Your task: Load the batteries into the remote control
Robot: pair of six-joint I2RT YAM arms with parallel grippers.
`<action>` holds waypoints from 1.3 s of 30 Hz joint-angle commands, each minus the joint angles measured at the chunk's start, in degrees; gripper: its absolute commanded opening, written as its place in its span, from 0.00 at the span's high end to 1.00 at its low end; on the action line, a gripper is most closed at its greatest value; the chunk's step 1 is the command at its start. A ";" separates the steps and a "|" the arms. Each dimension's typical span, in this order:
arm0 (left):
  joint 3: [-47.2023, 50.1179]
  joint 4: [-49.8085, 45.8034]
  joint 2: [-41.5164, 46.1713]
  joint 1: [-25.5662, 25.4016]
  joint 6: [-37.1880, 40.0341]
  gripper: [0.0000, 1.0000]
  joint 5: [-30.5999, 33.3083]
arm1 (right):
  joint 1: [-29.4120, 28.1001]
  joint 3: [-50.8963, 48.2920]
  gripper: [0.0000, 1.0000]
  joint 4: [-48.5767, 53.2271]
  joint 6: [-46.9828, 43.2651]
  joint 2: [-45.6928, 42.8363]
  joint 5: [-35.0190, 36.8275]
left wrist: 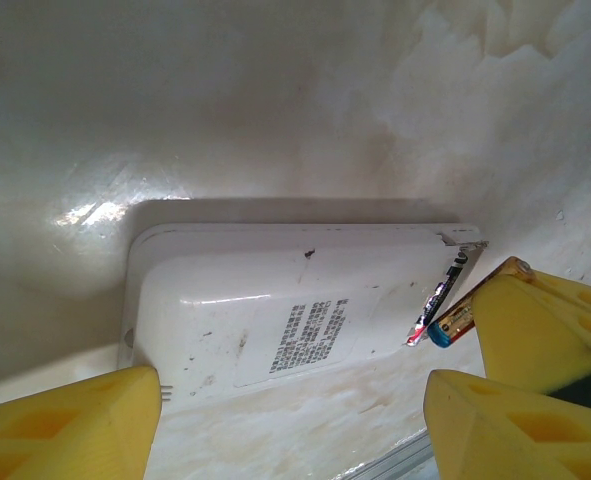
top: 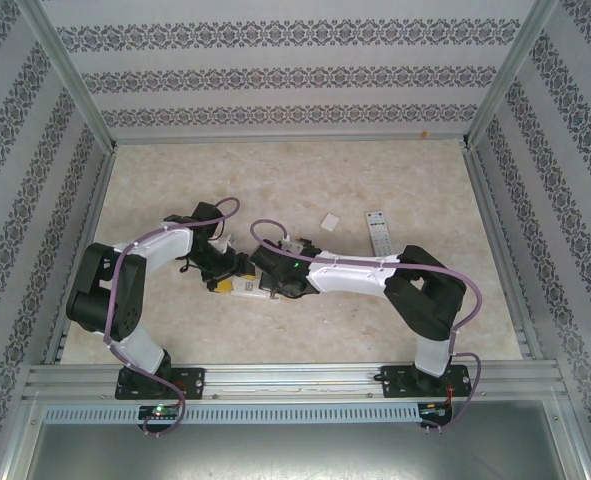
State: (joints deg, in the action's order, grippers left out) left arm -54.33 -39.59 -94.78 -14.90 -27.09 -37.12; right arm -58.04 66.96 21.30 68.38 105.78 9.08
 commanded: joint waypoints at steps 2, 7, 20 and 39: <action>0.95 0.05 -0.10 0.18 -0.33 0.28 -0.58 | -0.76 -1.08 0.95 1.86 0.35 -1.32 2.22; 0.55 -0.19 -0.31 0.15 -0.09 0.28 -0.58 | -0.82 -0.78 0.95 1.65 0.36 -0.16 1.71; 1.03 -0.13 0.04 0.17 -0.24 0.28 -0.44 | -0.67 -0.38 0.92 2.13 0.83 1.41 0.24; 1.76 0.19 0.38 0.17 -0.24 0.28 -0.50 | -1.01 -1.89 0.85 2.43 2.11 0.83 -0.82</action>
State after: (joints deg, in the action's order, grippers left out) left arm -54.11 -39.42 -94.78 -14.90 -27.09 -37.19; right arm -58.30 66.15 22.22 69.25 106.67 8.60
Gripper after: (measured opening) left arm 0.719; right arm 0.151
